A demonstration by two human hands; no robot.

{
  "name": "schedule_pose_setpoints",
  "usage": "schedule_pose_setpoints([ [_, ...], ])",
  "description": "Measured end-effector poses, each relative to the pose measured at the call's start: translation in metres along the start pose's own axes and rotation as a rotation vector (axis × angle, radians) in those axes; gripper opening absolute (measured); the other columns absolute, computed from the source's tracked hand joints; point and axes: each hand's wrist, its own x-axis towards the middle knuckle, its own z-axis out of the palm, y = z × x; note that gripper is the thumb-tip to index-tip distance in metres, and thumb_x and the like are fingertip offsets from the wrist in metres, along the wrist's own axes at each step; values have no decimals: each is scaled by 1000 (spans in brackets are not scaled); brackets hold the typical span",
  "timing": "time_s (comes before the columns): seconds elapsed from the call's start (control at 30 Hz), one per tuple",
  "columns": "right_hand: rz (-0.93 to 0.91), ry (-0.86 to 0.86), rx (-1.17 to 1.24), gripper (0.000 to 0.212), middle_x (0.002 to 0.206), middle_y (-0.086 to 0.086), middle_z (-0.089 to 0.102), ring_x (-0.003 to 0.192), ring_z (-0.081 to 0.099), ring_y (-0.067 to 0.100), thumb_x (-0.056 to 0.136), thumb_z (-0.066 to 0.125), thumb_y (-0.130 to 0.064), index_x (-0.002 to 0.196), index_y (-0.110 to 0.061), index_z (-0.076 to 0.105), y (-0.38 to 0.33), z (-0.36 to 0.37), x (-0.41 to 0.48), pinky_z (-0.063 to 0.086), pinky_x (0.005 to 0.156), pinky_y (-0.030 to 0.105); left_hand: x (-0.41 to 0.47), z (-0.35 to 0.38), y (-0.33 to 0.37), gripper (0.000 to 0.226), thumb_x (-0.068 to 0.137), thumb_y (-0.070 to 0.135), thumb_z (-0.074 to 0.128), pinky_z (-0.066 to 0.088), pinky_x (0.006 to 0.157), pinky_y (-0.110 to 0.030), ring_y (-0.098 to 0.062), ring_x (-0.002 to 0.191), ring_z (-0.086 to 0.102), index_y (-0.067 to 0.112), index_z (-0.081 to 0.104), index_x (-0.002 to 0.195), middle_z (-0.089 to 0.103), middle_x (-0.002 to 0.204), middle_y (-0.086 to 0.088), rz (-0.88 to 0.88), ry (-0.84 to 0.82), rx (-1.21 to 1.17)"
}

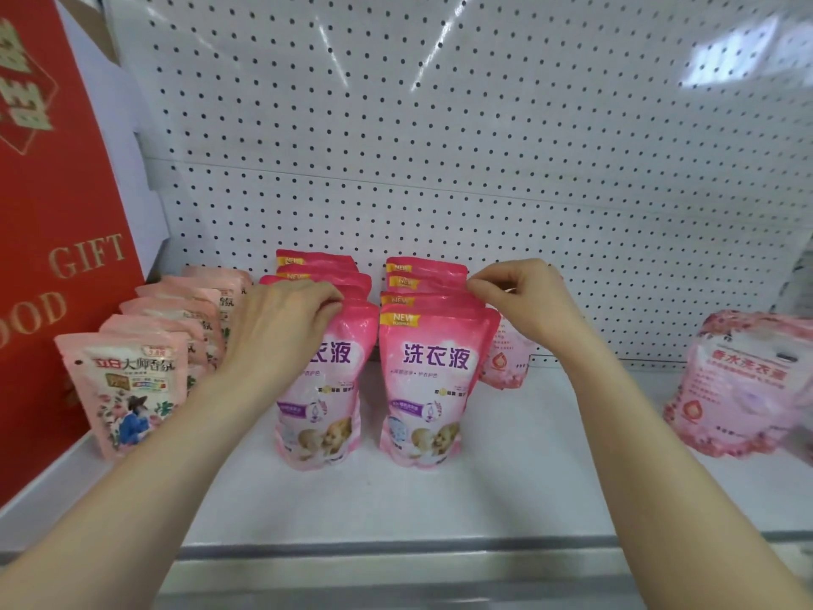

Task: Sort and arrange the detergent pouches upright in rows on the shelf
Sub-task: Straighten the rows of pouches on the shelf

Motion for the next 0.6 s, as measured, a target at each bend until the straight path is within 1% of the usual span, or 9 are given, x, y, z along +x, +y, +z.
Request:
schedule_pose_setpoints([
  [0.07, -65, 67, -39, 14, 91, -13, 73, 84, 66, 3, 92, 66, -24, 99, -20, 78, 0, 4, -18, 52, 79, 18, -2, 1, 3, 21, 92, 27, 57, 47, 82, -38, -23, 99, 62, 21, 68, 109, 70, 106, 3, 9, -4, -33],
  [0.1, -87, 99, -57, 14, 92, -12, 73, 85, 65, 4, 93, 66, -23, 99, -20, 78, 3, 7, -27, 53, 82, 24, -4, 2, 6, 24, 92, 26, 58, 45, 86, -38, -24, 104, 59, 20, 67, 113, 67, 110, 1, 17, -1, -48],
  [0.13, -101, 128, -71, 16, 95, -11, 73, 86, 65, 5, 94, 64, -24, 102, -21, 77, 6, 9, -37, 51, 82, 26, -6, 2, 10, 26, 92, 25, 58, 44, 88, -38, -25, 106, 56, 19, 66, 115, 66, 112, 0, 30, 11, -64],
  [0.27, -114, 228, -92, 29, 112, -10, 68, 91, 62, 3, 98, 58, -29, 126, -28, 64, 31, 8, -85, 48, 80, 23, -22, 4, 36, 25, 91, 18, 61, 38, 90, -32, -25, 105, 52, 14, 67, 115, 63, 113, -4, 98, 106, -147],
  [0.3, -100, 244, -99, 31, 114, -10, 67, 92, 61, 3, 98, 58, -30, 129, -28, 62, 40, 6, -98, 48, 81, 22, -28, 6, 46, 24, 91, 16, 61, 36, 91, -30, -26, 105, 52, 13, 68, 114, 64, 113, -5, 108, 121, -174],
  [0.37, -52, 266, -108, 30, 115, -9, 67, 93, 61, 2, 99, 57, -29, 128, -25, 63, 59, 0, -125, 50, 83, 23, -40, 12, 68, 22, 90, 12, 62, 34, 90, -27, -26, 104, 53, 11, 69, 112, 64, 112, -7, 122, 129, -233],
  [0.47, 31, 294, -112, 24, 114, -9, 69, 95, 61, 1, 99, 58, -26, 118, -22, 70, 93, -14, -163, 51, 86, 25, -59, 29, 107, 21, 91, 12, 63, 36, 87, -26, -25, 101, 55, 13, 69, 110, 65, 110, -6, 130, 84, -317],
  [0.53, 88, 324, -104, 20, 112, -10, 70, 99, 62, 1, 99, 58, -24, 112, -21, 72, 121, -30, -187, 51, 87, 26, -69, 42, 137, 19, 93, 15, 61, 40, 86, -29, -23, 101, 58, 16, 69, 109, 65, 110, -3, 133, 45, -377],
  [0.6, 158, 366, -92, 19, 110, -11, 71, 97, 60, -2, 99, 58, -22, 108, -21, 74, 148, -49, -208, 50, 83, 23, -76, 58, 169, 21, 93, 21, 56, 44, 85, -32, -20, 100, 59, 17, 69, 108, 66, 109, 1, 134, 10, -434],
])
